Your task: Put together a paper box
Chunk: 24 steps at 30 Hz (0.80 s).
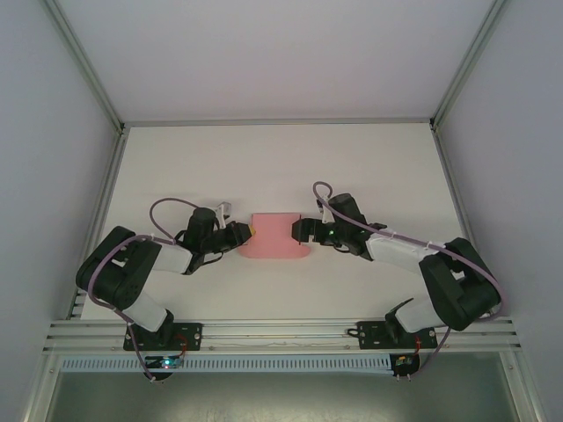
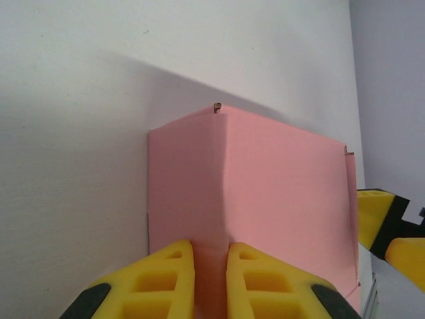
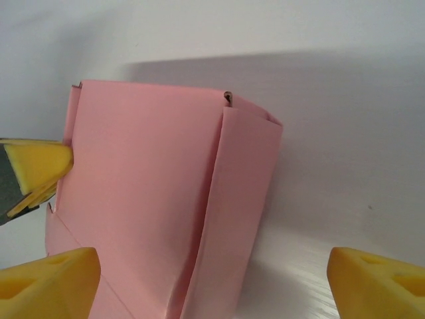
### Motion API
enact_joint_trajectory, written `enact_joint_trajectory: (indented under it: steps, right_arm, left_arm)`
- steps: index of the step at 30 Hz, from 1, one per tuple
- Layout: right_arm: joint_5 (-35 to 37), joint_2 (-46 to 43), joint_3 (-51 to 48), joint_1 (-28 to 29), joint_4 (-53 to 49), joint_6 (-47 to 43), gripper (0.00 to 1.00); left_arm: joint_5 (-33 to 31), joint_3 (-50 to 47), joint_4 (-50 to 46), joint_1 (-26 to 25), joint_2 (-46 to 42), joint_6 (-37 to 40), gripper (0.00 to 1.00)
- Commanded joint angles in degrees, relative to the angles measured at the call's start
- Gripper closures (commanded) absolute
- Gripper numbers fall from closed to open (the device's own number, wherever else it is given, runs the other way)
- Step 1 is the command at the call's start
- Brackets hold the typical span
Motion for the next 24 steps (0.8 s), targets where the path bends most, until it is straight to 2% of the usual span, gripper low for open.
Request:
enact_joint_trajectory:
  steps: [1, 9, 14, 16, 20, 24]
  right_arm:
    - [-4.0, 2.7, 1.8, -0.6, 3.7, 1.3, 0.14]
    - [-9.3, 8.8, 3.0, -0.7, 11.8, 4.9, 0.27]
    - [-10.3, 8.5, 2.8, -0.6, 15.3, 7.4, 0.44]
    - [-11.0, 8.2, 2.7, -0.4, 16.2, 8.2, 0.48]
    - [-10.0, 7.0, 2.4, -0.4, 15.4, 8.3, 0.54]
    - [-8.1, 5.5, 2.2, -0.5, 12.8, 7.4, 0.56]
  left_arm:
    - [1.2, -0.9, 1.7, 0.6, 1.1, -0.9, 0.94]
    - [-0.6, -1.8, -1.1, 0.7, -1.8, 0.5, 0.94]
    - [-0.7, -1.4, -1.2, 0.7, -1.9, 0.6, 0.93]
    - [-0.4, -1.0, -1.4, 0.7, -1.9, 0.6, 0.9]
    - [0.6, 0.5, -1.8, 0.5, -2.1, 1.5, 0.81]
    - [1.1, 2.8, -5.7, 0.2, -4.9, 3.8, 0.64]
